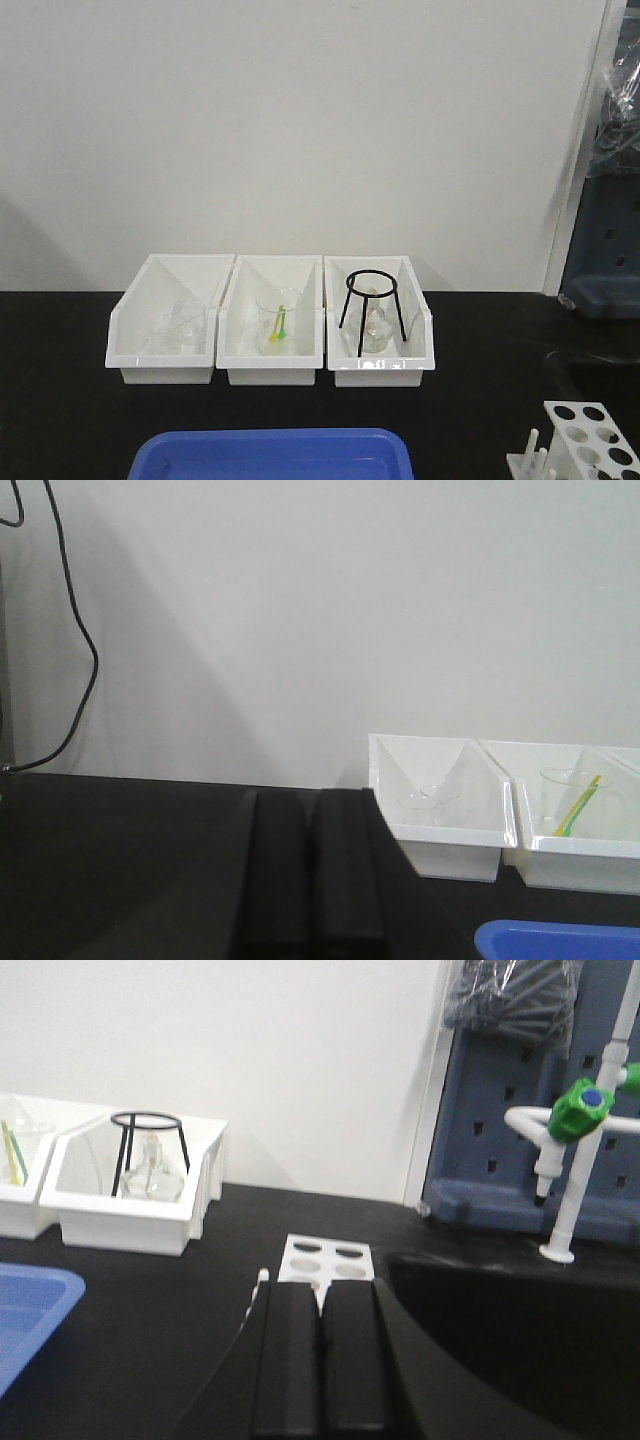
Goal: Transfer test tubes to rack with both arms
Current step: 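Move the left gripper down to the glass test tube in the beaker, then close the left gripper around the test tube's upper end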
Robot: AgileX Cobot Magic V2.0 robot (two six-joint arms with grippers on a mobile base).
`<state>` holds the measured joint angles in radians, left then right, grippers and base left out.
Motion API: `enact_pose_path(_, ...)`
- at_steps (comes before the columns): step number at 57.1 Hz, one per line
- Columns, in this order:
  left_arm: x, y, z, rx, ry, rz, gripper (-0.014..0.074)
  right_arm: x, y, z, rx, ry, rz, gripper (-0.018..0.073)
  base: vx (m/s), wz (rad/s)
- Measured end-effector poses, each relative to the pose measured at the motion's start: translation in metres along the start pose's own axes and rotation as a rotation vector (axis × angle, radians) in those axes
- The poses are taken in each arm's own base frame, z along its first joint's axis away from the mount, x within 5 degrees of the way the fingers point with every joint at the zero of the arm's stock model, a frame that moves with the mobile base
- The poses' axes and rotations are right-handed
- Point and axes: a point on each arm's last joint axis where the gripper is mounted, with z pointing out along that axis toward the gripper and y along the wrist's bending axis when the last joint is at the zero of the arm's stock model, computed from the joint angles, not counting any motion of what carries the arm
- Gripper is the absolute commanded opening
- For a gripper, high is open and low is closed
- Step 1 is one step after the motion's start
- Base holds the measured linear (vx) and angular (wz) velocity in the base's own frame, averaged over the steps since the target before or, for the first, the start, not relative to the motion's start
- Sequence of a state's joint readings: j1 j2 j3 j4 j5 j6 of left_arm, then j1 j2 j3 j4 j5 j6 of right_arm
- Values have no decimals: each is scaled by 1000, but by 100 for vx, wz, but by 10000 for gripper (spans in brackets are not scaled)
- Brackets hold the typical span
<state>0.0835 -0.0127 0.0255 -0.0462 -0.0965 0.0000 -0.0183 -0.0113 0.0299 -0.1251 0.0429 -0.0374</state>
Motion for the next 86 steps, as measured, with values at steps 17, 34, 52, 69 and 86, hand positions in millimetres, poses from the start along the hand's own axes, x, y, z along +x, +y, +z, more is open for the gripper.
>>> enact_pose_path(17,-42,-2,-3,5,-60,68,163,-20,-1,-2,9,-181,1,-8,0,0)
enact_pose_path(34,-92,-4,8,1,-42,112,424,-82,-14,5,17,-38,2,-4,0,0)
enact_pose_path(52,-67,-3,47,6,224,141,436,-67,-12,38,-17,206,0,5,0,0)
enact_pose_path(69,-40,-2,74,57,431,381,440,-63,-11,52,-29,245,-1,75,0,0)
enact_pose_path(86,-14,-6,106,119,507,402,456,-64,-11,54,-30,233,0,162,0,0)
